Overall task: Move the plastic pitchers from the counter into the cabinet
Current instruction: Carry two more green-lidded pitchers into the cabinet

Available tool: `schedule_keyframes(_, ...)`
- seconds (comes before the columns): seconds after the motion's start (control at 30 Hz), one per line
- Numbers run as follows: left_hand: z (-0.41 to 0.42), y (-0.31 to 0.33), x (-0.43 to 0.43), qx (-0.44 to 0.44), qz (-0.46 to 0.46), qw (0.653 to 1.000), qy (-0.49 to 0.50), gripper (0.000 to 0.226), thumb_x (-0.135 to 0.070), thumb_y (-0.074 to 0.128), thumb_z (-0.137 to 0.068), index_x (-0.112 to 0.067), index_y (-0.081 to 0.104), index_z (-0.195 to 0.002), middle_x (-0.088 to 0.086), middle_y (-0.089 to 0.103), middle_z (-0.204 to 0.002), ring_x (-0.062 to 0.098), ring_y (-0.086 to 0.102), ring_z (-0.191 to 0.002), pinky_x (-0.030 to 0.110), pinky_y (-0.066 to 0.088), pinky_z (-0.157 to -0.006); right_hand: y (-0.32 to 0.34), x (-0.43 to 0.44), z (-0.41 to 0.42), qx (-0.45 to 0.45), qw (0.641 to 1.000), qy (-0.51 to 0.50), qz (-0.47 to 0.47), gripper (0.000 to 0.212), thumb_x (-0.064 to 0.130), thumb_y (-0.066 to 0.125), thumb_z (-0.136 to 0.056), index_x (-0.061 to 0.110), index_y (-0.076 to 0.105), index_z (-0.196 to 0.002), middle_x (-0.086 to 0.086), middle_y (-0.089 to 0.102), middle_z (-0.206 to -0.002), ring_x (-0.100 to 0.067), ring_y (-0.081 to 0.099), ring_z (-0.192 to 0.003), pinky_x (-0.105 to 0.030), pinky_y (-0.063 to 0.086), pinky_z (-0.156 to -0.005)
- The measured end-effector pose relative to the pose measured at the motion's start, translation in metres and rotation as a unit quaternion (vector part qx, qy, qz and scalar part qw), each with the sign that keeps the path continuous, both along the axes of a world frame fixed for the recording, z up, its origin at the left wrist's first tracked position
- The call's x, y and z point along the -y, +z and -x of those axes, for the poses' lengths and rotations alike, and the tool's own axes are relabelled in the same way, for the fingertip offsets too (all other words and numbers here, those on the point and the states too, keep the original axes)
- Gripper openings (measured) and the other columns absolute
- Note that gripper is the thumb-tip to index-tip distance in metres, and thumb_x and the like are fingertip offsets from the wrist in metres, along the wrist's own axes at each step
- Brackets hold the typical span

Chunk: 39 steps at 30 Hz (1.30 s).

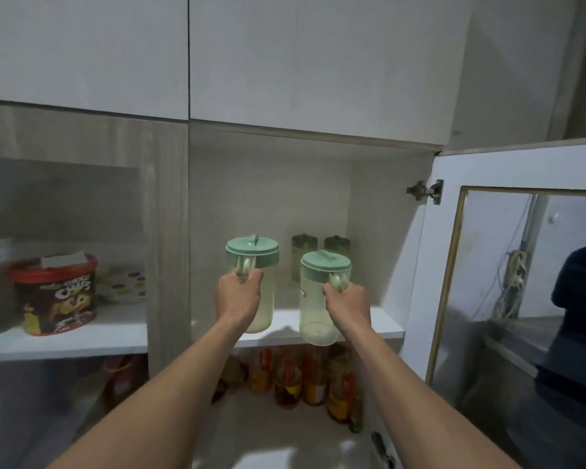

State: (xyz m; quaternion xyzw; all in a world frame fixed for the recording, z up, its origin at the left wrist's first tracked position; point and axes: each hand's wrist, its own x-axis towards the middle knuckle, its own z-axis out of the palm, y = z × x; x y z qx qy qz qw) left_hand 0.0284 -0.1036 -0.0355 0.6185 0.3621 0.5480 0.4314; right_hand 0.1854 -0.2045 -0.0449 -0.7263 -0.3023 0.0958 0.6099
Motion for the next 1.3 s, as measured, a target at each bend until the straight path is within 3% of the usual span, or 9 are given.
schedule_keyframes(0.27, -0.056, 0.011, -0.092, -0.011, 0.01, 1.0, -0.021, 0.029, -0.03, 0.059, -0.084, -0.014, 0.057, -0.06, 0.006, 0.055, -0.055, 0.023, 0.051, -0.054, 0.032, 0.039, -0.055, 0.013, -0.082, -0.048, 0.0, 0.999, -0.027, -0.02, 0.02, 0.025, 0.064, -0.087, 0.013, 0.063, -0.071, -0.004, 0.063, -0.066, -0.018, 0.056, -0.059, -0.031, 0.044, -0.057)
schedule_keyframes(0.47, -0.092, -0.006, -0.146, -0.021, 0.031, 0.999, 0.009, 0.03, -0.037, 0.059, -0.077, -0.01, 0.063, -0.065, 0.011, 0.065, -0.061, 0.033, 0.065, -0.065, 0.037, 0.05, -0.062, 0.012, -0.129, -0.073, 0.003, 0.999, -0.047, -0.026, 0.02, 0.024, 0.065, -0.088, 0.013, 0.064, -0.071, -0.004, 0.062, -0.063, -0.02, 0.055, -0.058, -0.029, 0.04, -0.054)
schedule_keyframes(0.63, -0.132, -0.016, -0.2, -0.032, 0.028, 0.997, 0.069, 0.024, -0.032, 0.062, -0.086, -0.012, 0.066, -0.073, 0.011, 0.061, -0.067, 0.032, 0.057, -0.069, 0.031, 0.038, -0.064, 0.001, -0.186, -0.111, 0.011, 0.999, -0.032, -0.022, 0.02, 0.024, 0.063, -0.093, 0.015, 0.061, -0.075, 0.001, 0.055, -0.059, -0.012, 0.05, -0.05, -0.023, 0.033, -0.045)
schedule_keyframes(0.7, -0.146, -0.016, -0.215, -0.049, 0.021, 0.995, 0.083, 0.024, -0.03, 0.06, -0.088, -0.013, 0.064, -0.072, 0.007, 0.056, -0.062, 0.031, 0.052, -0.069, 0.03, 0.033, -0.063, -0.003, -0.208, -0.125, 0.007, 0.999, -0.024, -0.024, 0.021, 0.022, 0.063, -0.094, 0.013, 0.059, -0.076, 0.001, 0.054, -0.062, -0.013, 0.05, -0.054, -0.023, 0.033, -0.046)
schedule_keyframes(0.8, -0.174, -0.025, -0.25, -0.104, 0.0, 0.988, 0.112, 0.03, -0.036, 0.054, -0.094, -0.013, 0.062, -0.076, 0.008, 0.055, -0.073, 0.03, 0.05, -0.073, 0.03, 0.031, -0.066, -0.018, -0.252, -0.148, 0.001, 1.0, 0.003, -0.027, 0.021, 0.021, 0.063, -0.095, 0.015, 0.058, -0.075, 0.003, 0.057, -0.067, -0.012, 0.052, -0.059, -0.021, 0.037, -0.053)
schedule_keyframes(0.9, -0.195, -0.032, -0.28, -0.108, 0.021, 0.985, 0.134, 0.033, -0.041, 0.055, -0.092, -0.011, 0.066, -0.083, 0.013, 0.061, -0.083, 0.032, 0.055, -0.078, 0.031, 0.036, -0.07, -0.028, -0.291, -0.166, 0.038, 0.999, 0.017, 0.015, 0.036, 0.027, 0.061, -0.097, 0.016, 0.05, -0.065, 0.002, 0.052, -0.062, -0.014, 0.048, -0.055, -0.021, 0.035, -0.049)
schedule_keyframes(1.03, -0.22, -0.049, -0.322, -0.081, 0.02, 0.984, 0.159, 0.036, -0.04, 0.059, -0.09, -0.006, 0.071, -0.088, 0.019, 0.07, -0.092, 0.035, 0.063, -0.086, 0.033, 0.041, -0.071, -0.048, -0.342, -0.185, 0.021, 0.999, 0.037, 0.003, 0.038, 0.026, 0.065, -0.092, 0.018, 0.047, -0.061, -0.004, 0.055, -0.067, -0.023, 0.052, -0.066, -0.03, 0.041, -0.065)
schedule_keyframes(1.17, -0.232, -0.064, -0.356, -0.072, 0.058, 0.981, 0.168, 0.031, -0.04, 0.061, -0.088, -0.01, 0.066, -0.083, 0.019, 0.07, -0.094, 0.037, 0.066, -0.089, 0.045, 0.054, -0.085, -0.066, -0.374, -0.195, 0.021, 0.999, 0.049, 0.0, 0.042, 0.02, 0.065, -0.092, 0.018, 0.039, -0.059, 0.001, 0.044, -0.059, -0.013, 0.043, -0.055, -0.027, 0.032, -0.051)
schedule_keyframes(1.3, -0.239, -0.067, -0.378, -0.049, 0.089, 0.982, 0.161, 0.033, -0.039, 0.062, -0.088, -0.007, 0.067, -0.087, 0.02, 0.069, -0.095, 0.037, 0.066, -0.09, 0.045, 0.054, -0.084, -0.068, -0.406, -0.201, 0.033, 0.998, 0.048, 0.024, 0.036, 0.022, 0.063, -0.092, 0.018, 0.041, -0.064, 0.002, 0.046, -0.062, -0.011, 0.045, -0.058, -0.026, 0.032, -0.051)
